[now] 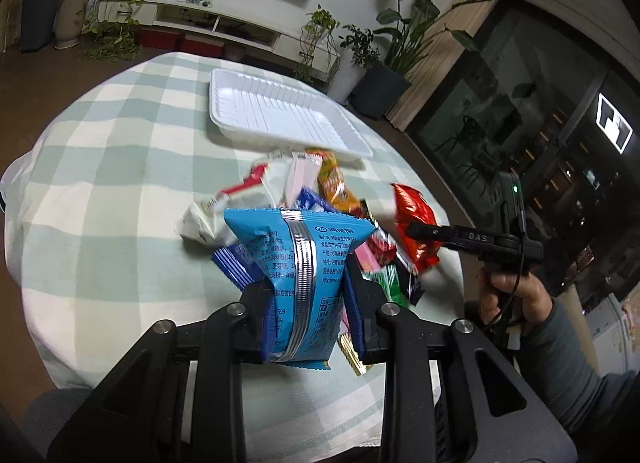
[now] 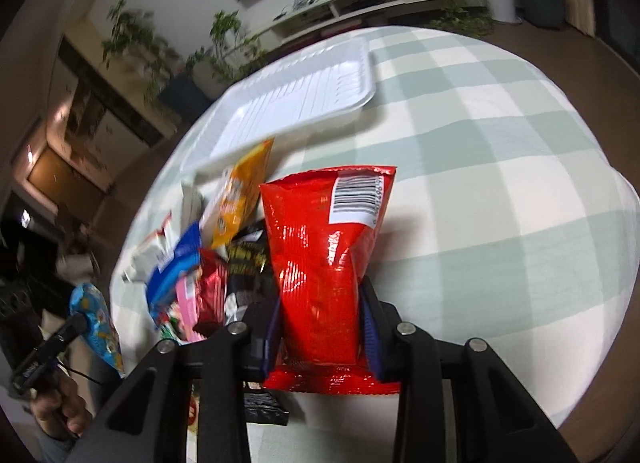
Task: Organize snacks
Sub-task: 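Grasp the red chip bag with the right gripper and lift it, then lower the blue bag into the white tray while the right gripper drops the red bag there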
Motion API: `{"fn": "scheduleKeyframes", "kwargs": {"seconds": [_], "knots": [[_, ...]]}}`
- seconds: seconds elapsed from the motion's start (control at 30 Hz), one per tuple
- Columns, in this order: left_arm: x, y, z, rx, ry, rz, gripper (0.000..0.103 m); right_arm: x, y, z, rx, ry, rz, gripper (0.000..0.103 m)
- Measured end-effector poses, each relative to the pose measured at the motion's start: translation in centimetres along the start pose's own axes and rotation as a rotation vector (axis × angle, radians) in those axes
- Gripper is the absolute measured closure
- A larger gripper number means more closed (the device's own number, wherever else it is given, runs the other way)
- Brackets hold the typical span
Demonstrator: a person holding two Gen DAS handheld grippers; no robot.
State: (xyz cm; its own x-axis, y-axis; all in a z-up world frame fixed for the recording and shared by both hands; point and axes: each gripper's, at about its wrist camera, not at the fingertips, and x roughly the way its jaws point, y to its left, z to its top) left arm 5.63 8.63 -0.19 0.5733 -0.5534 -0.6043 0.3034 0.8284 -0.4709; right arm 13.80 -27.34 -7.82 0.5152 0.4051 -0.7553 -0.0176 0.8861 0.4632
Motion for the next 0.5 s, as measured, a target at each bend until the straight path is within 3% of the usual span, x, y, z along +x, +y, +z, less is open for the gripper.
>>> {"fn": "scheduleKeyframes", "kwargs": {"seconds": [0.27, 0.5], "knots": [[-0.9, 2.6, 6.8, 0.013, -0.041, 0.069, 0.077, -3.2, -3.8, 4.7, 0.105, -0.092, -0.060, 0.067], [3.2, 2.0, 16.3, 0.123, 0.004, 0.133, 0.077, -2.5, -0.1, 12.4, -0.003, -0.130, -0.058, 0.067]]}}
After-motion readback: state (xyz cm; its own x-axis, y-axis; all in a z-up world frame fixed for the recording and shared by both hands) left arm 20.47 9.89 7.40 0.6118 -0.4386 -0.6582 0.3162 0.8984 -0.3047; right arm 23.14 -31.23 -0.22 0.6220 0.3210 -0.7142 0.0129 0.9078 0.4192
